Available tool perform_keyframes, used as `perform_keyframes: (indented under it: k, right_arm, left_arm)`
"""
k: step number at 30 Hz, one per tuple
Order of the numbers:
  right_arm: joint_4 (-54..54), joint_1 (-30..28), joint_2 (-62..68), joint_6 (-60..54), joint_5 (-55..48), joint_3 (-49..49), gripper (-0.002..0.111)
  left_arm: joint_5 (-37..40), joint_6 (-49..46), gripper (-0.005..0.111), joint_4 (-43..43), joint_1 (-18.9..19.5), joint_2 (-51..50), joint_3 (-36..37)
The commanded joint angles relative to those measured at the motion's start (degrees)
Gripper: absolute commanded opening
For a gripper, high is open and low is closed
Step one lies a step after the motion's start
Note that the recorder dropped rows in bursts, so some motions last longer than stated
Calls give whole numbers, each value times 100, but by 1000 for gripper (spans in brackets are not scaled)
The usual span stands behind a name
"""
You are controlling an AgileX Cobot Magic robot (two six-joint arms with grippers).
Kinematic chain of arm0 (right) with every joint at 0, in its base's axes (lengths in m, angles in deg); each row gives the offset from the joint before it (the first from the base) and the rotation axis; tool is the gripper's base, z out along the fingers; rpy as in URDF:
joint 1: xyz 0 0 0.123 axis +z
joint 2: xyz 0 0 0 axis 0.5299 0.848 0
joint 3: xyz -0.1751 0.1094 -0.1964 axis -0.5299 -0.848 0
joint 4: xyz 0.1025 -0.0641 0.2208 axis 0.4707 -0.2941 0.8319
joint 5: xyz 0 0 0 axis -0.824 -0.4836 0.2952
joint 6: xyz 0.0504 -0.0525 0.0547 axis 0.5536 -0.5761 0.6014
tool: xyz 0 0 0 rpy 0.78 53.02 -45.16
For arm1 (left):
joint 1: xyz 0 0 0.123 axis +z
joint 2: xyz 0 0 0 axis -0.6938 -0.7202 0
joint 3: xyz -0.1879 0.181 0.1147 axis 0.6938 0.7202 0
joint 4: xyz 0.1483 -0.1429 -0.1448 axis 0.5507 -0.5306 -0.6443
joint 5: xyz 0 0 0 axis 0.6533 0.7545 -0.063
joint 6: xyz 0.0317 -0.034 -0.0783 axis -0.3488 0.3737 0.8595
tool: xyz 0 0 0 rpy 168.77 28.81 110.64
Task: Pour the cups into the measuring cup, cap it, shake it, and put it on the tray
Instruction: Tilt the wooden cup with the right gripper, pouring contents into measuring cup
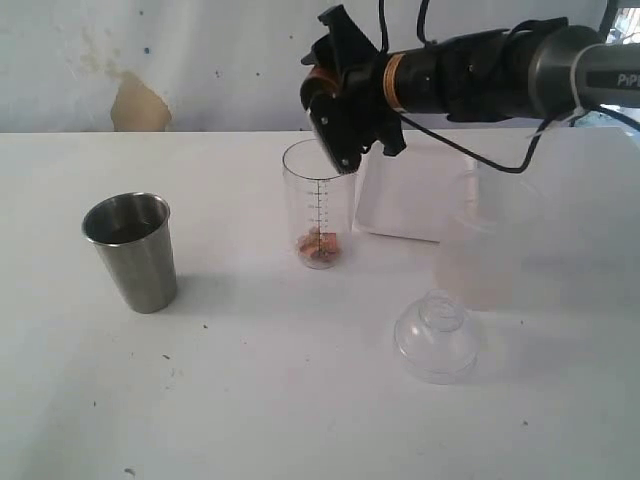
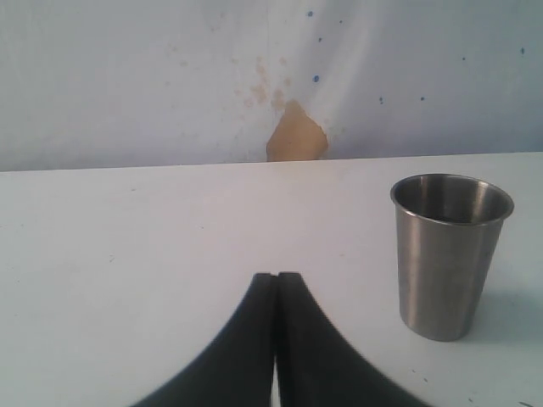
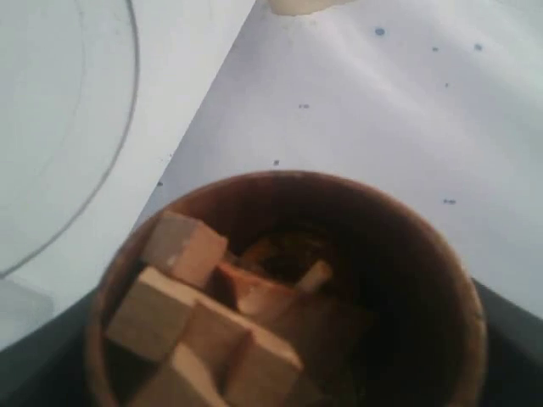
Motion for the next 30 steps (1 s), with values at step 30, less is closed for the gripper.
perform_keyframes:
  k: [30]
  right_arm:
    - [-568, 237, -91, -498, -645, -15, 0]
  left_arm:
    - [-49, 0, 0, -26, -23, 26, 29]
